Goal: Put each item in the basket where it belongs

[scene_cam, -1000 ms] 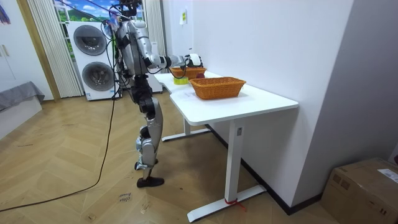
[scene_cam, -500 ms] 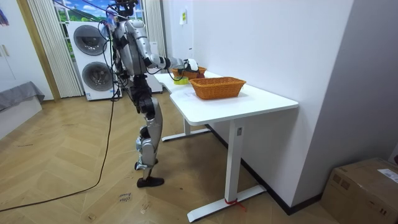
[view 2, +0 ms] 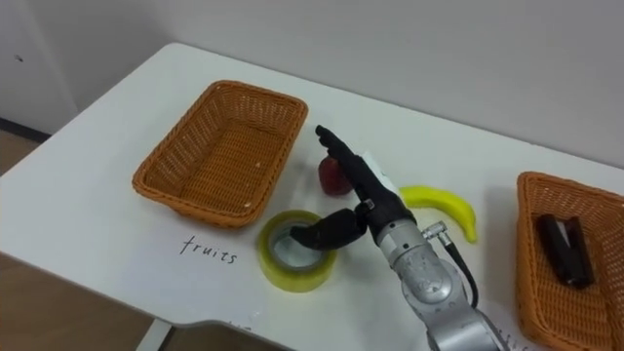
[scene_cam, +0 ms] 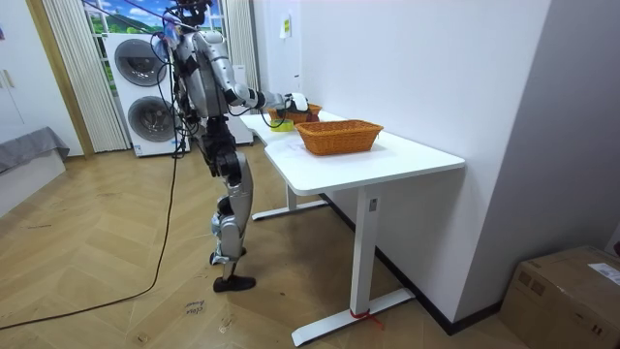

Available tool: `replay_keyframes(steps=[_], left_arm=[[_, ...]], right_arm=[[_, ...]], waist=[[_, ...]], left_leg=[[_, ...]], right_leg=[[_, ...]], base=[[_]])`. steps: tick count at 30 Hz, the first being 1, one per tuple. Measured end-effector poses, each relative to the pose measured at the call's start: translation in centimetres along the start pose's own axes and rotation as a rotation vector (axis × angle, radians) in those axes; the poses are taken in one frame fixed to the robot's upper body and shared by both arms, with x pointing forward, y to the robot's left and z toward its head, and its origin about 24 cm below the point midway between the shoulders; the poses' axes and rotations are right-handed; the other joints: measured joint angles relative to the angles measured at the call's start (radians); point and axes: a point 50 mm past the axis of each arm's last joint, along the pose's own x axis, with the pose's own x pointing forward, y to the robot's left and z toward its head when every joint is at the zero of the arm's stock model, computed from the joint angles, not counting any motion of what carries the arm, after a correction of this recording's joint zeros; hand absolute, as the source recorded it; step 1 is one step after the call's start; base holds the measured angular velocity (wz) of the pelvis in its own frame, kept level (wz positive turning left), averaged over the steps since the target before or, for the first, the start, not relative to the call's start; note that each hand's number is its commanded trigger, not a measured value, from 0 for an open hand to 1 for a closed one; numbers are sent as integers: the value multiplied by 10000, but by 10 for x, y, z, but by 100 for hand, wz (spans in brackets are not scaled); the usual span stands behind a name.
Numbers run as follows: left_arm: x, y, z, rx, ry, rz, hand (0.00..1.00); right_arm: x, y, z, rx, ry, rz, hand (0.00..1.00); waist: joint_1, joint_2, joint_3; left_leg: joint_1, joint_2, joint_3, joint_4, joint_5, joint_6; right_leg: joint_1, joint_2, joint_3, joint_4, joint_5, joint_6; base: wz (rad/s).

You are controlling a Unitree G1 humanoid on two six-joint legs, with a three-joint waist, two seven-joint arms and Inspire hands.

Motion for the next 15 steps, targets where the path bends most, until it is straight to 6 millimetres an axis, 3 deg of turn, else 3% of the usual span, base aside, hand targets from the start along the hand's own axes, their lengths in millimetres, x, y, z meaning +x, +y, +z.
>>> replay_keyframes(steps=[15], left_arm=[[-1,4,5,-29,-87,221,0]], right_arm=[[4,9,1,-1159,71,-21,0]], waist=[[-7,32,-31]], left_leg=[[-22,-1,-116,8,0,-1]], right_leg=[[33,12,-103,1,0,2]], base=[[1]])
